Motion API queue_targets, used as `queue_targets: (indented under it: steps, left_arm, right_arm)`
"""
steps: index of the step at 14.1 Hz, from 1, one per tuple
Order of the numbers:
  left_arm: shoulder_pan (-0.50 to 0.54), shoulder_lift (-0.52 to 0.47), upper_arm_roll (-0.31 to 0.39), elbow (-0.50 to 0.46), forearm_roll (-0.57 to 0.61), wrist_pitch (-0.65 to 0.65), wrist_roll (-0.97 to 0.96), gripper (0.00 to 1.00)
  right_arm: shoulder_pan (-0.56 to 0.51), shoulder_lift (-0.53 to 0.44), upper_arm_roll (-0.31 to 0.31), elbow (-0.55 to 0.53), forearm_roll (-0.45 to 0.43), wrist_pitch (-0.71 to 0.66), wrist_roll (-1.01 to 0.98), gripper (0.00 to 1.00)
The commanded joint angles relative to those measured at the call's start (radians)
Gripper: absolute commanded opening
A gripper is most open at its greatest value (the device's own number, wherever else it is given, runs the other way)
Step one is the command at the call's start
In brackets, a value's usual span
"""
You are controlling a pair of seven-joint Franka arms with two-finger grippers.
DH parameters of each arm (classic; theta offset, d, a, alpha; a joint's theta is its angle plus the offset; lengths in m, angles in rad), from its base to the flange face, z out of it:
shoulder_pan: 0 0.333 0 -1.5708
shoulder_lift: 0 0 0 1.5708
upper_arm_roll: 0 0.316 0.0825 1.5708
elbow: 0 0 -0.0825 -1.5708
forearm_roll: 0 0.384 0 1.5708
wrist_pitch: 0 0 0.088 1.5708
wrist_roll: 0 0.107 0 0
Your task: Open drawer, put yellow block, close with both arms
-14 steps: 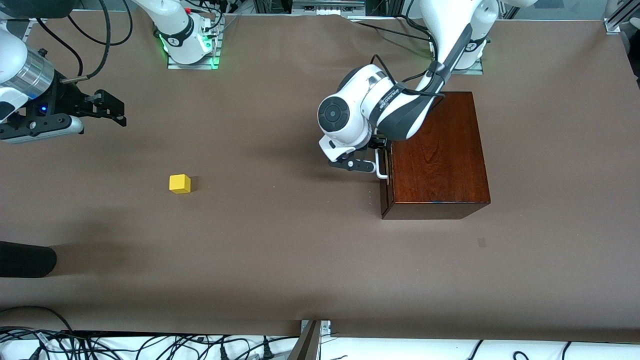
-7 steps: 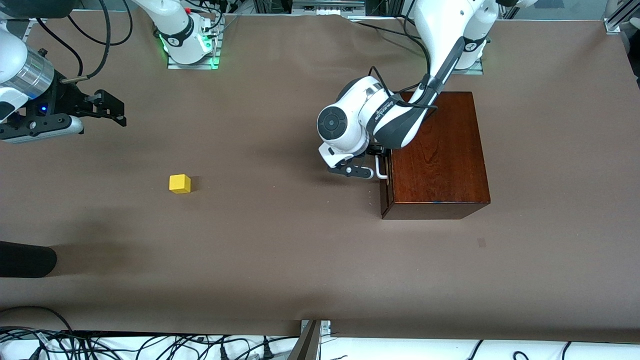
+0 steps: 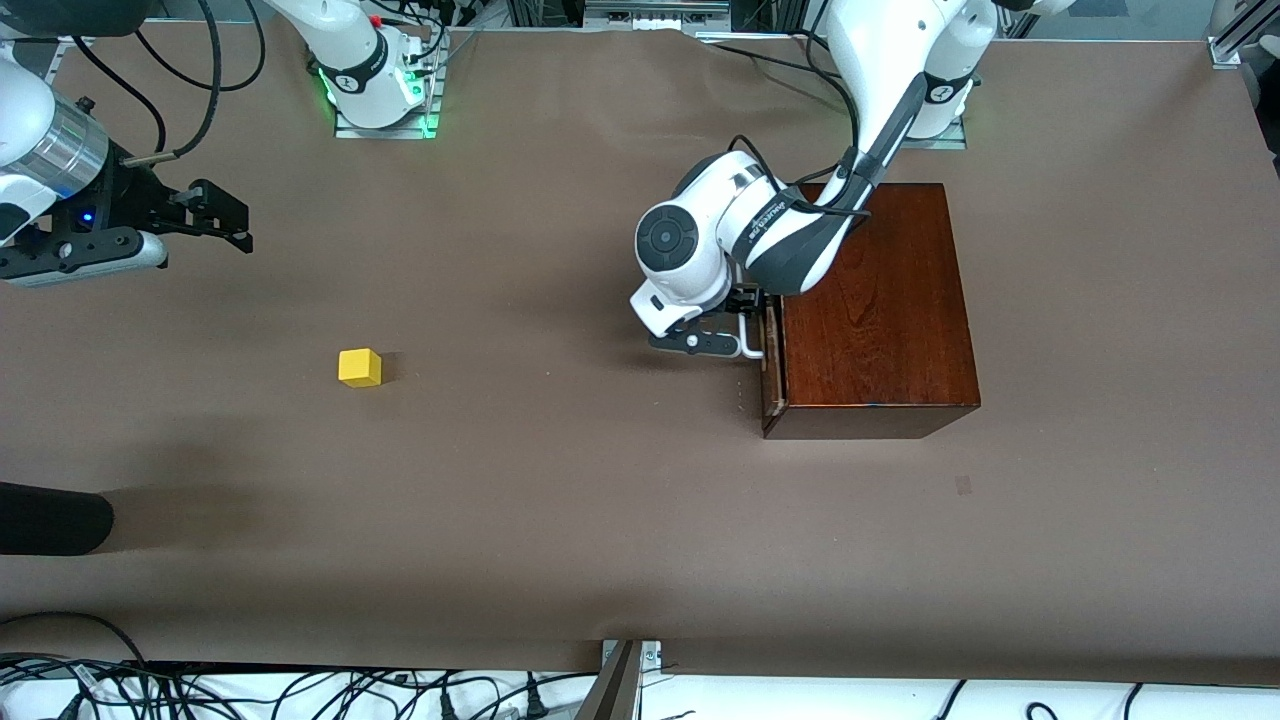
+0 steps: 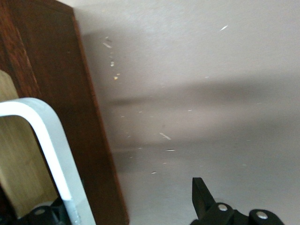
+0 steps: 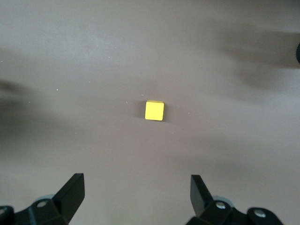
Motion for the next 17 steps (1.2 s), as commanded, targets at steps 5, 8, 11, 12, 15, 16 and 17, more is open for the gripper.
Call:
queue_targets:
  steps: [5,8,11,12,15,16,17]
  left_arm:
    - [-0.11,0.08,-0.004,0.095,-0.096,0.185,-0.007,1.0]
    - [-0.123,0.107,-0.004,0.114,-0.094,0.191,-0.007,1.0]
    - [-0.124,0.124,-0.003,0.12,-0.091,0.199,-0.014,1.0]
    - [-0.124,0.13,-0.003,0.12,-0.091,0.222,-0.015,1.0]
    - [-0.141,0.155,0.002,0.12,-0.091,0.274,-0.033,1.0]
    - [-0.146,0.157,0.003,0.12,-0.088,0.277,-0.035,1.0]
    - [-0.146,0.157,0.003,0.12,-0.087,0.276,-0.035,1.0]
  right_arm:
    - [-0.005,0.008,0.003,0.024,-0.012,-0.011,-0.009,1.0]
    - [-0.007,0.008,0.002,0.022,-0.012,-0.011,-0.009,1.0]
    - [-0.007,0.009,0.0,0.022,-0.012,-0.011,-0.004,1.0]
    - [-0.007,0.011,0.0,0.022,-0.012,-0.011,-0.001,1.0]
    - [-0.007,0.012,-0.003,0.024,-0.001,-0.001,0.005,1.0]
    - [-0.005,0.014,-0.003,0.025,-0.001,0.003,0.005,1.0]
    - [-0.004,0.015,-0.003,0.028,-0.004,0.003,0.005,1.0]
